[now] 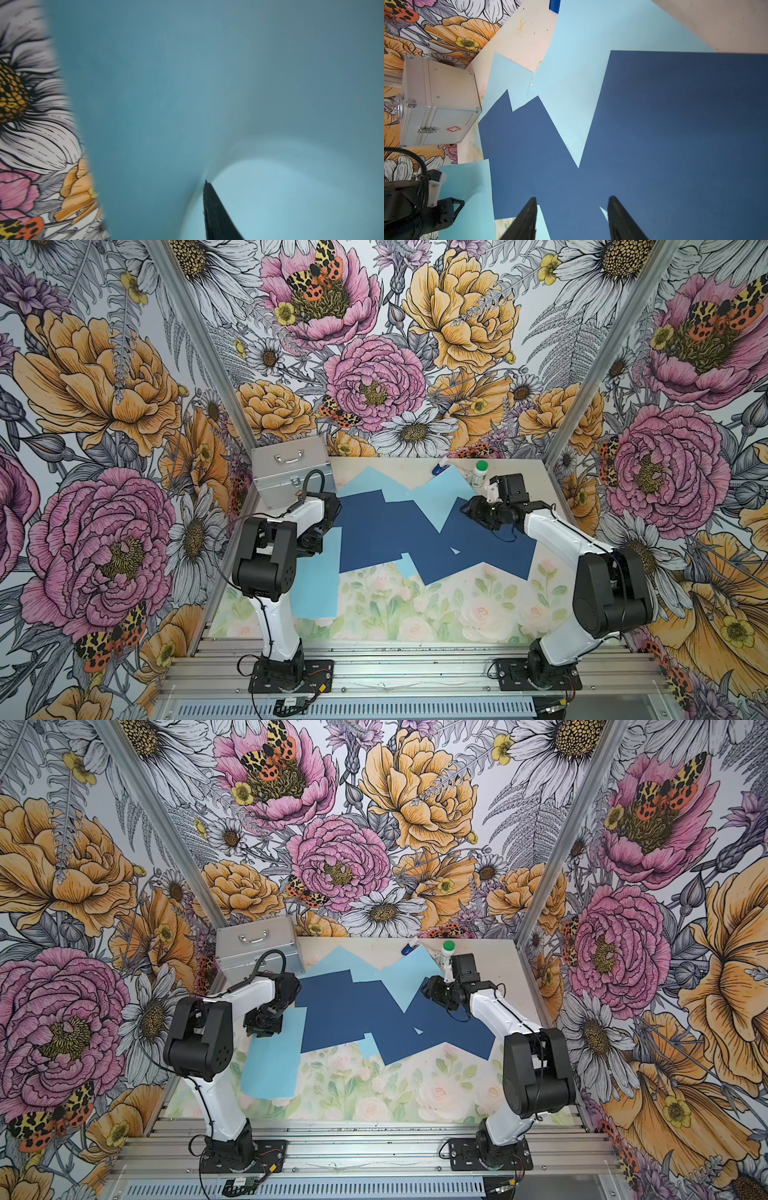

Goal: Sort the scattered colored papers by color
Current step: Place the colored paper at the center of the board.

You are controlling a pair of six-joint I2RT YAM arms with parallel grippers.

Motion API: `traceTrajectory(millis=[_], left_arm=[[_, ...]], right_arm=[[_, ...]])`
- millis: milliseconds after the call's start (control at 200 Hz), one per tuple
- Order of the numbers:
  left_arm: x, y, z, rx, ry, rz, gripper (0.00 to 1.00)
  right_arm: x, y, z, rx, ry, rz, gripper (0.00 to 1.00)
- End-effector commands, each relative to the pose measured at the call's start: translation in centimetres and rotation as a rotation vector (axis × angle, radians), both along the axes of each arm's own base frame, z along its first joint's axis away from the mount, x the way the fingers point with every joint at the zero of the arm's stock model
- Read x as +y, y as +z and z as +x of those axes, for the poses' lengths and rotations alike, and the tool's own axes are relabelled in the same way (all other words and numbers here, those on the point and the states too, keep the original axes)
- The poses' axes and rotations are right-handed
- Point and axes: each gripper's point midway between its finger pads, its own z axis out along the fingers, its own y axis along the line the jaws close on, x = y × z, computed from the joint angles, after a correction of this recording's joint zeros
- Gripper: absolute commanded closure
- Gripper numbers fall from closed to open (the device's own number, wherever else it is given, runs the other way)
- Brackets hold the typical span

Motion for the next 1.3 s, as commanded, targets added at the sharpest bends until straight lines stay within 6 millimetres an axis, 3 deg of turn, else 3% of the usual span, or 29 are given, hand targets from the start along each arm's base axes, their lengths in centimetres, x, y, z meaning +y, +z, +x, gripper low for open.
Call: traceTrajectory(millis=[0,120,375,425,435,470,605,681,796,1021,1141,1161,1296], left_arm=[[1.2,1.0,0.5,-0.053,0.029,0.058,0.6],[1.8,1.8,0.7,-0.091,0.054,0.069,0.5],[6.2,5.9,0.3,-0.161,0.127,0.239,0.34],[6.7,6.4,0.3,-0.176,0.141,0.249,0.29],[6.8,7.2,0.2,-0.206,0.148,0.246,0.25],[6.8,8.0,0.3,-0.24,0.16,0.23,0.03],[5.3,11.0,1.4,-0.375,0.158,0.154,0.02],[2.4,12.6,2.9,-0.455,0.104,0.06,0.02],[-4.3,13.8,5.7,-0.539,-0.025,-0.162,0.02],[-18.8,11.4,12.0,-0.631,-0.224,-0.766,0.02],[-25.0,12.0,14.1,-0.643,-0.299,-1.01,0.02],[-26.1,10.6,14.5,-0.611,-0.299,-1.036,0.02],[-33.4,10.0,14.8,-0.52,-0.404,-1.258,0.02]], right_arm=[[0.5,0.0,0.1,-0.011,0.019,-0.021,0.44],[1.1,0.0,0.1,-0.009,0.033,-0.022,0.44],[1.4,0.4,0.1,-0.011,0.047,-0.032,0.44],[1.4,0.5,0.1,-0.011,0.05,-0.04,0.44],[1.3,0.6,0.1,-0.011,0.05,-0.041,0.44],[1.3,0.7,0.1,-0.015,0.053,-0.05,0.43],[0.5,1.1,0.4,-0.022,0.055,-0.111,0.43],[-0.1,1.2,0.7,-0.026,0.046,-0.142,0.42],[-1.3,0.3,1.1,-0.006,0.02,-0.171,0.41],[-3.0,-0.9,2.1,0.027,-0.007,-0.187,0.39],[-6.1,-1.2,2.0,0.057,-0.084,-0.202,0.38],[-6.9,-1.4,1.9,0.069,-0.107,-0.19,0.37],[-11.9,-3.0,0.5,0.137,-0.242,-0.159,0.31]])
